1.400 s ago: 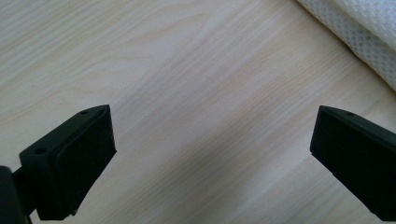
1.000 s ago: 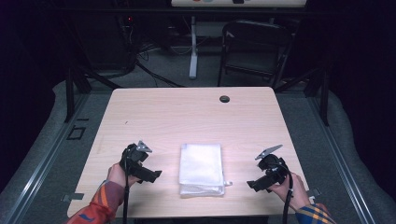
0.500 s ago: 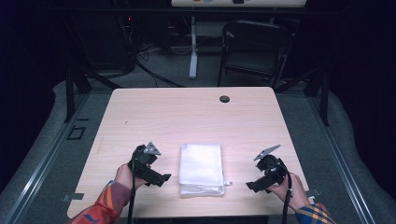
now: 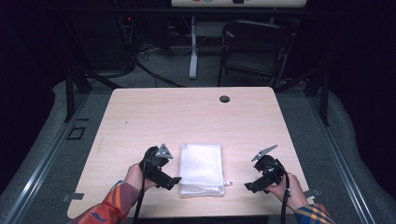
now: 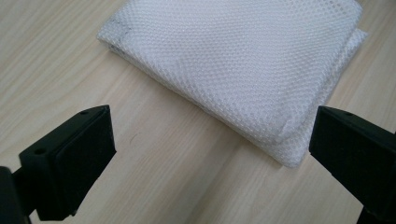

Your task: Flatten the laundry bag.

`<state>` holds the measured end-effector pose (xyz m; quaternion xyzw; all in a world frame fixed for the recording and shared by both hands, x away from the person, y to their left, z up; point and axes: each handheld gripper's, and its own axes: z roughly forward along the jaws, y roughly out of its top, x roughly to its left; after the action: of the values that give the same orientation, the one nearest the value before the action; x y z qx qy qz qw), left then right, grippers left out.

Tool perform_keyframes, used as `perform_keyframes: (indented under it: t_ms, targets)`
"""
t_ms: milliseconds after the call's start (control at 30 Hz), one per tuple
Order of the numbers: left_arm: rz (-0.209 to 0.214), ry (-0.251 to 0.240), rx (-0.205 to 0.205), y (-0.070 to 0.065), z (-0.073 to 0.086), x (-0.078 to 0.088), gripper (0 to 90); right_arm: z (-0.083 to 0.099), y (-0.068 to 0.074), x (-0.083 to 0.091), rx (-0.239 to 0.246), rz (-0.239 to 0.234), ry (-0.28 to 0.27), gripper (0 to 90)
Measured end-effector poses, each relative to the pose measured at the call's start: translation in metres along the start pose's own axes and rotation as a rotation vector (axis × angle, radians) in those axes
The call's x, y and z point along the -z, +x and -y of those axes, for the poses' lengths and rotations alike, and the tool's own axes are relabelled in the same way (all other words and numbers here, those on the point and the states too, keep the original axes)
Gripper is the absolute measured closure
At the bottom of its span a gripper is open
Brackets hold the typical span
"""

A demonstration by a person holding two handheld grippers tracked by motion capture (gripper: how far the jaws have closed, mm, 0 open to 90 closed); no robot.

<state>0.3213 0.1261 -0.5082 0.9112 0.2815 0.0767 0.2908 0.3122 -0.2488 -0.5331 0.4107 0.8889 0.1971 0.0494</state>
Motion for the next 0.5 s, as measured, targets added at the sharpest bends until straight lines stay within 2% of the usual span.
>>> perform_keyframes:
  t_ms: [133, 200, 233, 300, 500]
  targets:
    - [0.001, 0.007, -0.016, -0.002, -0.003, -0.003, 0.0, 0.0, -0.002, 0.0, 0.001, -0.003, 0.004, 1.6]
    - [0.005, 0.012, -0.026, -0.005, -0.005, -0.006, 0.0, 0.001, -0.002, -0.002, -0.016, -0.01, -0.014, 1.6]
    - [0.026, 0.02, -0.038, -0.006, -0.008, -0.009, 0.0, 0.0, -0.002, -0.001, 0.0, -0.004, 0.003, 1.6]
    - [0.024, 0.024, -0.044, -0.008, -0.009, -0.01, 0.0, 0.0, -0.002, -0.001, 0.005, -0.002, 0.005, 1.6]
    - [0.076, 0.047, -0.097, -0.016, -0.016, -0.021, 0.0, 0.0, -0.001, -0.003, 0.006, -0.01, 0.004, 2.5]
